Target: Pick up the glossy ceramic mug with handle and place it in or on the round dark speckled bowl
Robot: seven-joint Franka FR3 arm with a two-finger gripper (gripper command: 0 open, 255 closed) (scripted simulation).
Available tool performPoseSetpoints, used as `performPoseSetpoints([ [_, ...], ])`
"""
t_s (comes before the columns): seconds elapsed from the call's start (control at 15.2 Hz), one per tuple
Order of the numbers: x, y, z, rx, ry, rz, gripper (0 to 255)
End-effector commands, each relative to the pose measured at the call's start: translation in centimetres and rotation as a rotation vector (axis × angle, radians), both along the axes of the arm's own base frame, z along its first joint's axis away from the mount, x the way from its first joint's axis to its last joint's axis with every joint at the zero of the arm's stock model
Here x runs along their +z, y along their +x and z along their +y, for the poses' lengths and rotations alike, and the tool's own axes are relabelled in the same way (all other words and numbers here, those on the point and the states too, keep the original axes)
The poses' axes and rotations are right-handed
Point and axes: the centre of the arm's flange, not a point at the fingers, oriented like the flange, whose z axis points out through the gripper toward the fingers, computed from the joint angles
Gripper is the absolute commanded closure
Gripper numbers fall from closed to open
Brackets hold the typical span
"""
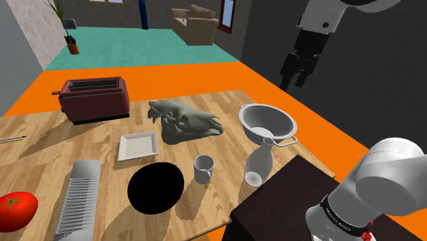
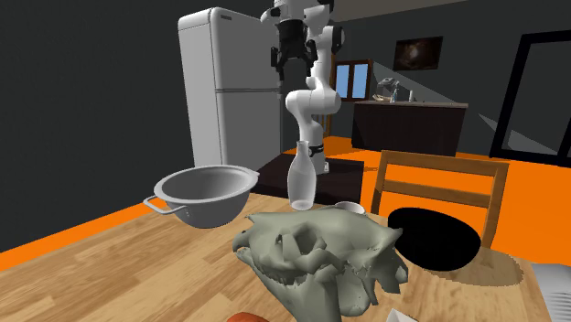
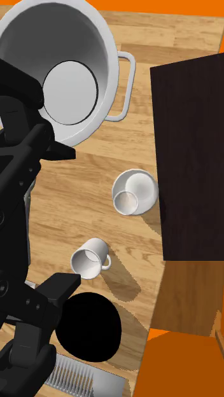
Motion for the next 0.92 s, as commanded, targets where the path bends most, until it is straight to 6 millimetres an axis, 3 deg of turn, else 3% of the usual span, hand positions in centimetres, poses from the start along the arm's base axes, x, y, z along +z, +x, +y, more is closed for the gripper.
performPoseSetpoints([
  [0.0,0.0,0.0,0.0,0.0,0.0,0.0,0],
  [0.86,-14.4,6.0,7.5,0.005,-0.015,0.011,0],
])
